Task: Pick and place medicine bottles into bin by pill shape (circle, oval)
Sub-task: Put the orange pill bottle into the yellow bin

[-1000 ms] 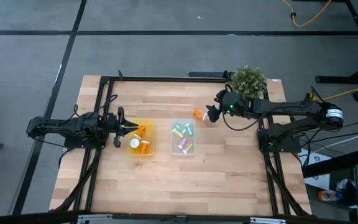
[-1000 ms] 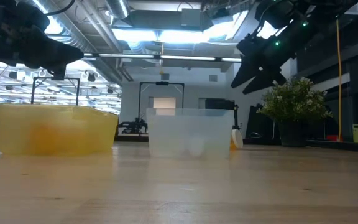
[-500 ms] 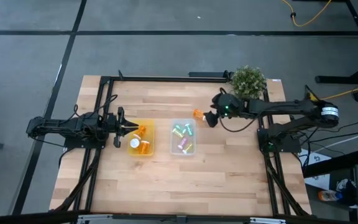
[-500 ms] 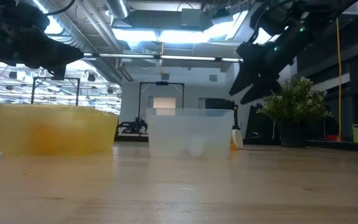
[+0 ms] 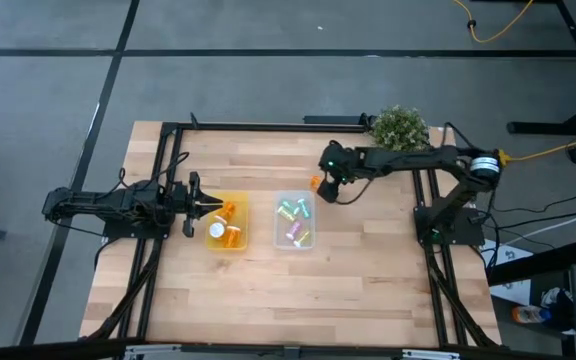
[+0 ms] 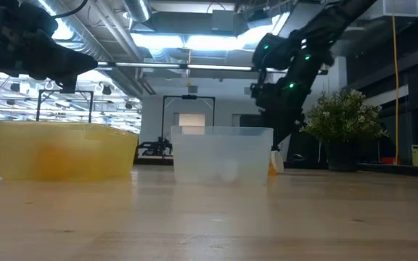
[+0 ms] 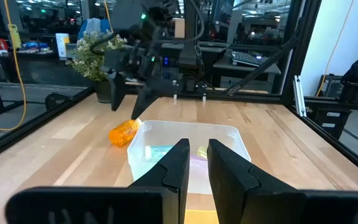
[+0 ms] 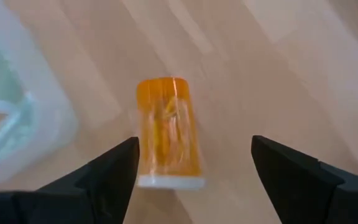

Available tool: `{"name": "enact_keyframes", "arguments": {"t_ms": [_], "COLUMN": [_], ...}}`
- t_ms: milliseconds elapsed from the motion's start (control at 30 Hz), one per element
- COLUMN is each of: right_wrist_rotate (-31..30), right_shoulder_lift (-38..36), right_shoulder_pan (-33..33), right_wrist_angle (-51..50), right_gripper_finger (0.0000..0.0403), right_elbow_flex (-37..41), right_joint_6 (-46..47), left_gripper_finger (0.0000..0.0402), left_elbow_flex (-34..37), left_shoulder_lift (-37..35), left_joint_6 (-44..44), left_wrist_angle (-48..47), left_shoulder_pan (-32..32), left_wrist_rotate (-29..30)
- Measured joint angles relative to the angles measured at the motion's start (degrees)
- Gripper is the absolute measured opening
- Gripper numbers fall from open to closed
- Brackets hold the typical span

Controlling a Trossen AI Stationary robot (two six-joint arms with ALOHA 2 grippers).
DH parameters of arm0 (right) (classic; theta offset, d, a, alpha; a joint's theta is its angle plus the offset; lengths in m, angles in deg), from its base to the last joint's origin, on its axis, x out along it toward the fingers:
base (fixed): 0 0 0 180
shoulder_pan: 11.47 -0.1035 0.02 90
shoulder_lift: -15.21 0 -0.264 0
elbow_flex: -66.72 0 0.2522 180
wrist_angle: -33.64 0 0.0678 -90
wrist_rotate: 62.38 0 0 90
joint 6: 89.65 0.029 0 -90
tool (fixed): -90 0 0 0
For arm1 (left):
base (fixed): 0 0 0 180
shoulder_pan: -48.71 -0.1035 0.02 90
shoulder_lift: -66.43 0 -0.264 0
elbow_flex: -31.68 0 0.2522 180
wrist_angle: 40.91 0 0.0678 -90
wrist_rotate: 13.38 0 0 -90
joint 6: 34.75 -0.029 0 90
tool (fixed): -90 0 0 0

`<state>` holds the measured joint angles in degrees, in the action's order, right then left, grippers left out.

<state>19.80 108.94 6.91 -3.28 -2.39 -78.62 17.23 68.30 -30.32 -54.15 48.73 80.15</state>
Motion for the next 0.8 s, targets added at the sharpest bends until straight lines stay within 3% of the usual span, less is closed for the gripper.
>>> {"name": "enact_keyframes", "arguments": {"t_ms": [333, 600, 800], "right_wrist_rotate": [2.3, -1.4, -1.5], "right_shoulder_lift": [10.0, 11.7, 11.5], "right_shoulder_pan": [0.4, 0.5, 0.5], "right_wrist_angle": [-1.3, -1.1, -1.4], "right_gripper_finger": [0.0311, 0.031, 0.0264], "right_elbow_flex": [-4.9, -5.0, -5.0], "right_joint_6": [-4.5, -5.2, -5.1], "left_gripper_finger": [0.005, 0.005, 0.005], "left_elbow_flex": [0.0, 0.0, 0.0], "left_shoulder_lift": [0.0, 0.0, 0.0], "left_joint_6": [0.0, 0.0, 0.0], "left_wrist_angle": [0.0, 0.0, 0.0], "left_shoulder_pan": [0.0, 0.0, 0.0], "left_wrist_rotate": [0.0, 0.0, 0.0]}}
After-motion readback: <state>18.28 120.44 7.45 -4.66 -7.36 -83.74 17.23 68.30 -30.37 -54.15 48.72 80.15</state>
